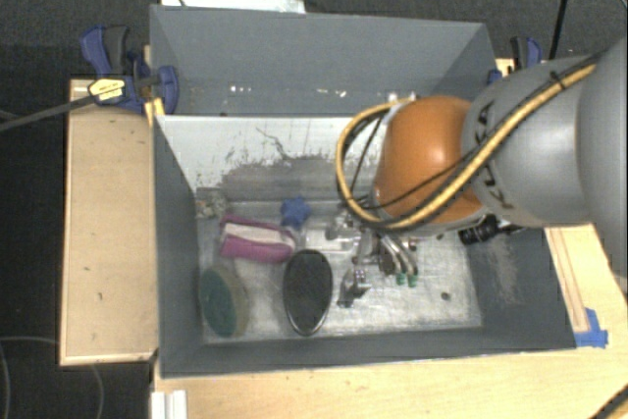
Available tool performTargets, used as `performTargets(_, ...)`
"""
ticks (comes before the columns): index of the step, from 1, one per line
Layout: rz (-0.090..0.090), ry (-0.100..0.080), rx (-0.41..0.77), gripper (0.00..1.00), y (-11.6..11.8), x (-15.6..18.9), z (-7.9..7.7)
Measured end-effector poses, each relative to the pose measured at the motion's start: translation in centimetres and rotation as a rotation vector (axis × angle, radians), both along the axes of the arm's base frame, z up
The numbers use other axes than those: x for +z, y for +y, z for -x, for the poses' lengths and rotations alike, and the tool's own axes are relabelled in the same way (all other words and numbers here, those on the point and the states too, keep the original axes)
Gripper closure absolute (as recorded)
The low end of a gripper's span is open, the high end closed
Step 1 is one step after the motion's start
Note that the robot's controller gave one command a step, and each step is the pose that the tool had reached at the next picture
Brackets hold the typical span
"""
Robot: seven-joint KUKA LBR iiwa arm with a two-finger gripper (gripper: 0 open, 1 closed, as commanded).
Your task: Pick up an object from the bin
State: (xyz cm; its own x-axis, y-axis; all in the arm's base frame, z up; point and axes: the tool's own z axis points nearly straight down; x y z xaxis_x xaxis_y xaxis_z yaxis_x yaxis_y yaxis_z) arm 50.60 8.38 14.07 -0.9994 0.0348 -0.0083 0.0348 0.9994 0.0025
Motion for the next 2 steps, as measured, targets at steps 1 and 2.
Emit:
performTargets(1,0.001,0.004,0.087,0.0,4.58,-7.04,0.93)
performTargets(2,0.001,0.002,0.087,1.0,4.48,-6.8,0.81)
